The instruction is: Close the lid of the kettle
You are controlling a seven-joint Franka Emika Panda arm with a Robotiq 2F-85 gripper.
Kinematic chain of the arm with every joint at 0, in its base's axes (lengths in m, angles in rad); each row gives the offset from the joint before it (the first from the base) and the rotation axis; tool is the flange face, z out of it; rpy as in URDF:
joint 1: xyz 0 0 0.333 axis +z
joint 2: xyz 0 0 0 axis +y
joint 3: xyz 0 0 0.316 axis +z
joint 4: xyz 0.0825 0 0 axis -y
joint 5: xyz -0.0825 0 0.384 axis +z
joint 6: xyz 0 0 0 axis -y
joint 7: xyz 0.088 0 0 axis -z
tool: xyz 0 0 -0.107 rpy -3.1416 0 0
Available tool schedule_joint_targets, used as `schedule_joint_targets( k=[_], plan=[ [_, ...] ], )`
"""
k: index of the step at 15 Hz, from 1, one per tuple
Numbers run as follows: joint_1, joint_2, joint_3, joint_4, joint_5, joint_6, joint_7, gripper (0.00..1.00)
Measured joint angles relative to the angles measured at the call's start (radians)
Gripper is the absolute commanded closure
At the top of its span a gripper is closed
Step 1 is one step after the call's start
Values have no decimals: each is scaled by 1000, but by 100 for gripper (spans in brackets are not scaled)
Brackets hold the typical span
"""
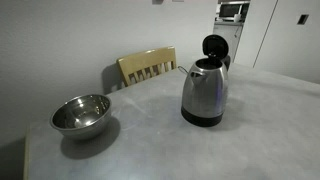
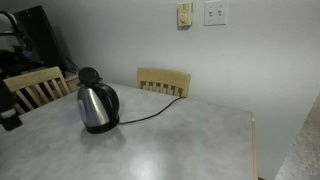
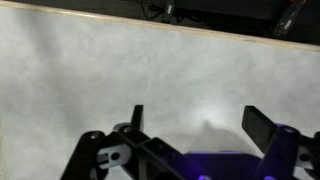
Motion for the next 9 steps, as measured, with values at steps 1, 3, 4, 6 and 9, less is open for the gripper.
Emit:
schedule_joint_targets(
  k=[1,3,4,6,9],
  plan=[
    [0,0,0,-1,0,-1,0,0],
    [0,0,0,-2,0,-2,0,0],
    [0,0,0,-1,0,-2,0,0],
    [0,0,0,4,0,-6,0,0],
    [6,1,0,15,3,-2,-2,0]
  ],
)
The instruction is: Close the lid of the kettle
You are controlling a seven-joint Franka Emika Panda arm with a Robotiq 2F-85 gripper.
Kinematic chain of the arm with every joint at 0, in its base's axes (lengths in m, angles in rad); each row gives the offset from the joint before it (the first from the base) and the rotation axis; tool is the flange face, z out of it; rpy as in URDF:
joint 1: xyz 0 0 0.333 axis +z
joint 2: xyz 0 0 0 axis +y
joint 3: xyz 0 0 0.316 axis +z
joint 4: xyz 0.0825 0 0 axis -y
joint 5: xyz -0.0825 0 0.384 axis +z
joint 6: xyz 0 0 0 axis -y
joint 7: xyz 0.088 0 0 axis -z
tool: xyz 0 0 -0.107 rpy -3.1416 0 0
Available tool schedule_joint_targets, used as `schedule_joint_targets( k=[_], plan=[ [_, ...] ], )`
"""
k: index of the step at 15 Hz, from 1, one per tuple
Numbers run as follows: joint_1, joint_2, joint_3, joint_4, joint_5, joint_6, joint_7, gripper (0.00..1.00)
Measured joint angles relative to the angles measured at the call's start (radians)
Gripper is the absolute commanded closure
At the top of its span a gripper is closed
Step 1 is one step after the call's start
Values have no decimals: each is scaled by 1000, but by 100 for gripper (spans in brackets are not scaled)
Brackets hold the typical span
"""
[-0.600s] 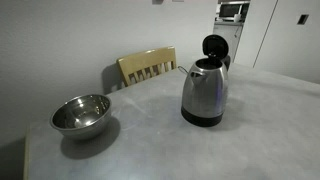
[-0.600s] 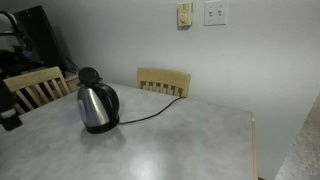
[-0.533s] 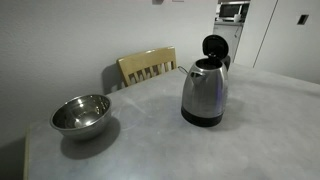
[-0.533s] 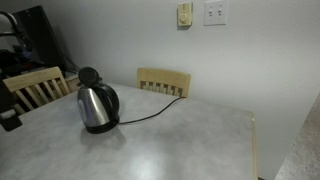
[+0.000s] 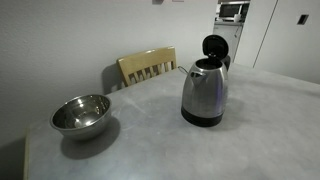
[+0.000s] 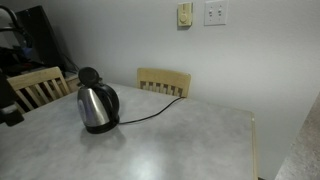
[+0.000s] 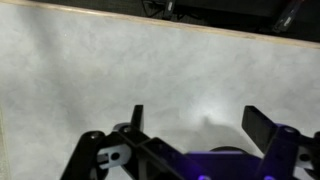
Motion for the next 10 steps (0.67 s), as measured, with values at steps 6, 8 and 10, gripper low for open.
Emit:
schedule_joint_targets(
  k=[6,8,10],
  plan=[
    [100,34,-69,4,147,238,-95,0],
    [163,75,-123,3,244,354,-167,0],
    [247,129,-193,5,364,460,-260,0]
  ],
)
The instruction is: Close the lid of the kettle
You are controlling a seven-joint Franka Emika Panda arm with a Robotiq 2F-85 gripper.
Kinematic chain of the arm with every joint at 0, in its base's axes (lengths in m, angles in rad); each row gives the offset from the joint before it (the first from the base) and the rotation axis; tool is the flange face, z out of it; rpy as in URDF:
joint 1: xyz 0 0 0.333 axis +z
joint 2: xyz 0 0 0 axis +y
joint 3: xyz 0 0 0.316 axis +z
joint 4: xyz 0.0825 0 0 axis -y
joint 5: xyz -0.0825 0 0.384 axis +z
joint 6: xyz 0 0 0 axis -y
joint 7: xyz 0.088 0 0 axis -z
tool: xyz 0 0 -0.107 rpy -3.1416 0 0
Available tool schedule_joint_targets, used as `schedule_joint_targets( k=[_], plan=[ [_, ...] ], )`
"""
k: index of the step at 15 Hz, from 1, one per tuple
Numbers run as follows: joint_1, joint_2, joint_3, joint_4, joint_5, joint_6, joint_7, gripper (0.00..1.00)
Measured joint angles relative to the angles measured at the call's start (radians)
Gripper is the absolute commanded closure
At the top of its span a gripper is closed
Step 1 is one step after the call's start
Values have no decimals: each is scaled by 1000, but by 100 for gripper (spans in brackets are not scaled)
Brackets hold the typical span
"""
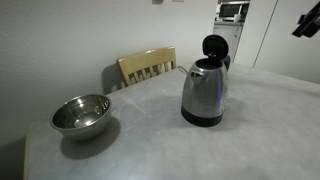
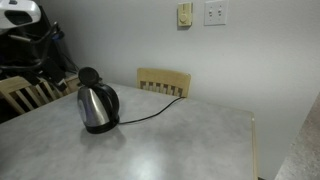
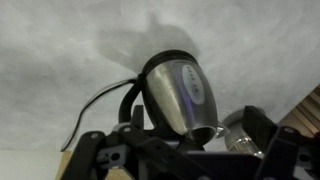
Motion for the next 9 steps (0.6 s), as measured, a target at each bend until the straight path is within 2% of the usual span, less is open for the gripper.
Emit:
schedule_joint_targets(
  k=[5,9],
  plan=[
    [256,139,-175,39,318,204,-264,0],
    [403,231,-291,129,423,260,-363,0]
  ],
)
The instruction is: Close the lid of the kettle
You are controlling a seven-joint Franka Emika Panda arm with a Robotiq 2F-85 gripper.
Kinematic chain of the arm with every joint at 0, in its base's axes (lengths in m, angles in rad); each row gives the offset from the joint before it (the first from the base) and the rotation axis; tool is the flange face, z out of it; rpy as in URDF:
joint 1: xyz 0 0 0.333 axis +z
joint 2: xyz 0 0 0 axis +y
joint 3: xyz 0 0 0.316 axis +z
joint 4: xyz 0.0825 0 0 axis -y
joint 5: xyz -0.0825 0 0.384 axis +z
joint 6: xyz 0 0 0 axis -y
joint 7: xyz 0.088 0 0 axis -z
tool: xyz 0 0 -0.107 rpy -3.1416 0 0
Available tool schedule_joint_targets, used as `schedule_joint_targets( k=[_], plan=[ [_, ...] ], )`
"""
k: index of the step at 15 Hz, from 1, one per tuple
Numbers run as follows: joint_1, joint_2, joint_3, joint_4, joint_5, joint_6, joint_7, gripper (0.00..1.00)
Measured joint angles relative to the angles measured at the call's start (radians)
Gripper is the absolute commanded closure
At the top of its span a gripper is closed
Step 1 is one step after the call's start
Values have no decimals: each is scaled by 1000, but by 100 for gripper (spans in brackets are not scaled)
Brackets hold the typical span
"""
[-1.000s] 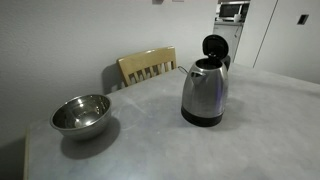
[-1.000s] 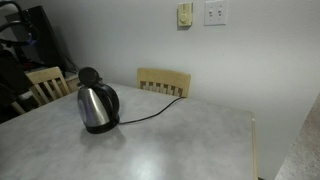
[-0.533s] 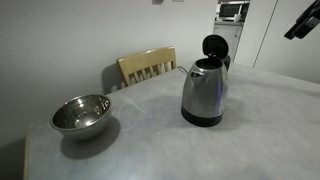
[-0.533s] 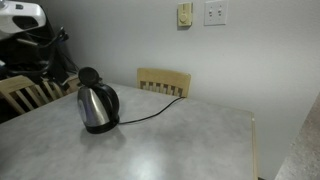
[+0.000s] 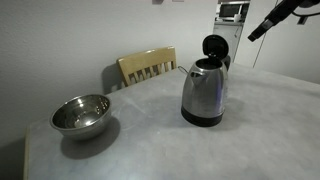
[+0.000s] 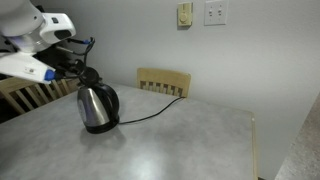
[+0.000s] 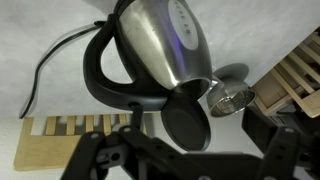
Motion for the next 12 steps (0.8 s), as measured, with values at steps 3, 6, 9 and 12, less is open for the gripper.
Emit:
schedule_joint_targets(
  k=[3,6,9,12],
  plan=[
    [20,69,-40,76,-7,-57,21,0],
    [18,135,-70,162,-20,-216,81,0],
    [-100,188,16,250,24,-406,86,0],
    [-254,227,151,317,65,-501,85,3]
  ],
)
